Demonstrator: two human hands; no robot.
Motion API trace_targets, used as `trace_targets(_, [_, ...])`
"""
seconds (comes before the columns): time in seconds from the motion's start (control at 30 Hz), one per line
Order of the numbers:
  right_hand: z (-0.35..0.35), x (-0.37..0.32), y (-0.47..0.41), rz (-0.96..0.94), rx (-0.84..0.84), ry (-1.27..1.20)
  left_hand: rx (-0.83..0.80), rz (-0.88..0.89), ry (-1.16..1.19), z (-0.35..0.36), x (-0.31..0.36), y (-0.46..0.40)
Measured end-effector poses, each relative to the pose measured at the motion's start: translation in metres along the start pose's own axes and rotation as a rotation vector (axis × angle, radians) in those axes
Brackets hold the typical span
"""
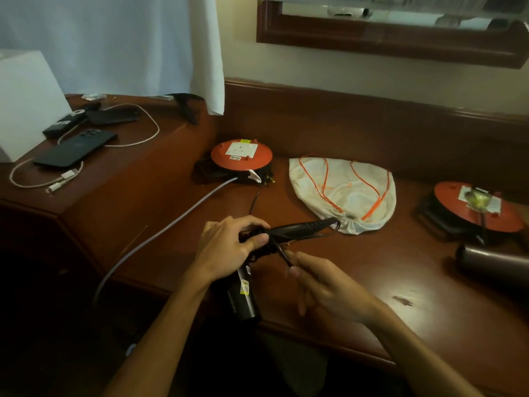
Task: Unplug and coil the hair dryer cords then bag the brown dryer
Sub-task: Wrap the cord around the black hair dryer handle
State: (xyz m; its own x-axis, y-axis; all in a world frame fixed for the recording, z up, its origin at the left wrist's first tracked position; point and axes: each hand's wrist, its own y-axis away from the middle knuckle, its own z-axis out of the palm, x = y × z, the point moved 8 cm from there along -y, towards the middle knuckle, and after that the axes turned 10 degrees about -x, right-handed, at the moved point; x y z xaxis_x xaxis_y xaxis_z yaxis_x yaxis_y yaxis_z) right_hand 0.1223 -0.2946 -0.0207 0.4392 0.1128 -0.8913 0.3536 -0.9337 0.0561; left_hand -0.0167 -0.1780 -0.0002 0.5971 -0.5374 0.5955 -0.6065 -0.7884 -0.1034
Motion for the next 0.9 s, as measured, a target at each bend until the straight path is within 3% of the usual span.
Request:
trace_targets(0.17, [0.013, 0.004, -0.005, -0.006, 0.044, 0.001, 0.002, -0.007, -0.038, -0.003, -0.003, 0.000])
trace_targets(0.43, [-0.001, 0.007, -0.003, -0.034, 0.092, 0.314, 0.021, 0.023, 0.069, -0.006, -0.005, 0.003])
trace_targets(0.57, [-0.023, 0.030, -0.017, 0.085, 0.111, 0.391, -0.015, 0.077, 0.199, -0.006, -0.018, 0.007])
trace_targets(0.77, [-0.028, -0.049, -0.040, 0.352, -0.272, 0.643, -0.120, 0.087, 0.109, 0.005, -0.019, 0.012])
trace_targets(0.9, [-0.036, -0.027, -0.074, 0.263, -0.311, 0.530, -0.206, 0.049, -0.073, 0.012, -0.004, 0.010])
